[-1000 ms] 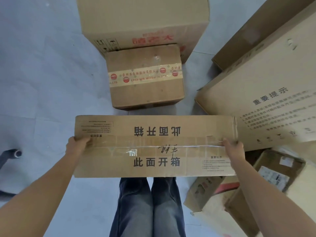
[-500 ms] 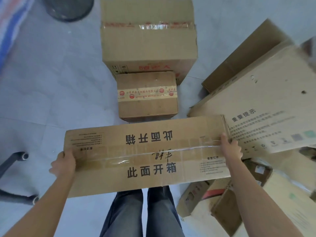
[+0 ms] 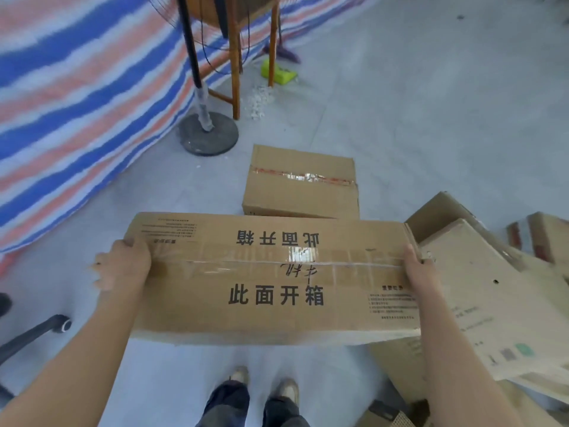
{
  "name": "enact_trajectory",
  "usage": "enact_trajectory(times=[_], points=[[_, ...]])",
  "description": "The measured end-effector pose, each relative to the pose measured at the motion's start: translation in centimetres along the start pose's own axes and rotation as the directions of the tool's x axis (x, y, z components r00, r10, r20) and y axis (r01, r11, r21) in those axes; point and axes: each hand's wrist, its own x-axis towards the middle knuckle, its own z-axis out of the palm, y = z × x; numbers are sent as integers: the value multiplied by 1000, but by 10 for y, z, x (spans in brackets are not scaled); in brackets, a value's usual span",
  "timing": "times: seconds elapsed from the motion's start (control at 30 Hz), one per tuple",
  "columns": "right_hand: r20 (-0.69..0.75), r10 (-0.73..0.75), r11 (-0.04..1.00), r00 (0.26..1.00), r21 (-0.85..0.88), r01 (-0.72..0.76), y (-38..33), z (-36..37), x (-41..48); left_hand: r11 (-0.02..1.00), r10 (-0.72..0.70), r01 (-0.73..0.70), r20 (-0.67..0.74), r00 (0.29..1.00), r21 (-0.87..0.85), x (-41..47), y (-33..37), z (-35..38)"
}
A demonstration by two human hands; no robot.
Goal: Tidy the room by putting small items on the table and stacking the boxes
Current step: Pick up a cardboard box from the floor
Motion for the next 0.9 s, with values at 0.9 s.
enact_trajectory(times=[0.9], points=[[517, -840, 283, 166, 156, 946, -254, 93, -290, 566, -810, 363, -418, 411, -740, -243, -254, -205]])
